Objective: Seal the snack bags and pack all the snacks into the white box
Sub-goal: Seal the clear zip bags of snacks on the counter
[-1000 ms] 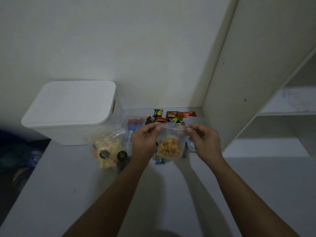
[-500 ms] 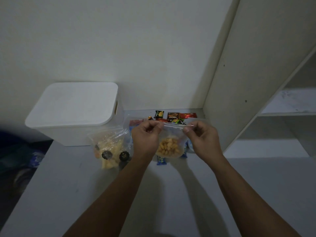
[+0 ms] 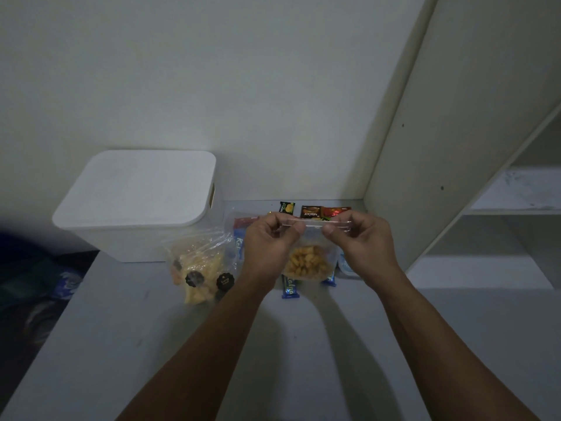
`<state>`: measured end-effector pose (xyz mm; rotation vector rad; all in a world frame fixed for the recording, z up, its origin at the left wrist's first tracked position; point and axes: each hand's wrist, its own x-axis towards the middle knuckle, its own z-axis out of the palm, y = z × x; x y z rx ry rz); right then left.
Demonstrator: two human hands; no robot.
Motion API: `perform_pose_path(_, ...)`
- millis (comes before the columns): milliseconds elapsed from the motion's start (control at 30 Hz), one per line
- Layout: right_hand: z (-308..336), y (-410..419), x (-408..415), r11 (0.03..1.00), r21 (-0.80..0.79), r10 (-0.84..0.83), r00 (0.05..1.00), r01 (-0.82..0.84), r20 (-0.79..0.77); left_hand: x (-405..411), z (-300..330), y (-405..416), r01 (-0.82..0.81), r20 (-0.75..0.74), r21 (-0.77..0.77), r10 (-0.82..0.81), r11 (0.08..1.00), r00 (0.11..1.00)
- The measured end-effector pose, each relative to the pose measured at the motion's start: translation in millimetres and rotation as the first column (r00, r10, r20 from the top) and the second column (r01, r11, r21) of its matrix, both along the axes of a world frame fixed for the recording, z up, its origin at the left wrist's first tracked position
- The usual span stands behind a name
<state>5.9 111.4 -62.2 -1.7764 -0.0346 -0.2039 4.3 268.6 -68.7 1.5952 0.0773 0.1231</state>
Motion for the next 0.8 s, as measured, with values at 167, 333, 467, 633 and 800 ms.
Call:
perform_pose_path(167,4.1,-2.2,-1.6,0.999,0.005,0.036,0.999,-0.036,-0.032,-0.6,6.1,4.3,0.059,-0.016,-0.010,-0.059,0.998,0.998)
perform_pose_path(333,8.6,-0.3,1.2,0.993,-0.086,0.078,0.995,-0.083,-0.065,-2.1,7.7,5.2,0.068,0.003,0.053,-0.068,0.996,0.998)
perform_pose_path(467,10.4,3.3,4.4,0.991,-0.121,0.045,0.998,-0.051,-0.052,-1.7,7.7,7.9,0.072,-0.002,0.056,-0.072,0.996,0.997)
perform_pose_path(633,9.8,3.3,3.5,0.986,-0.136,0.085,0.994,-0.093,-0.061,4.4,4.7,13.7,0.019,0.010,0.047,-0.020,0.999,1.000)
perform_pose_path(800,16.5,4.5,5.2,0.975,-0.201,0.087,0.995,-0.097,-0.057,4.1,5.1,9.6,0.053,0.031,0.096,-0.057,0.994,0.998)
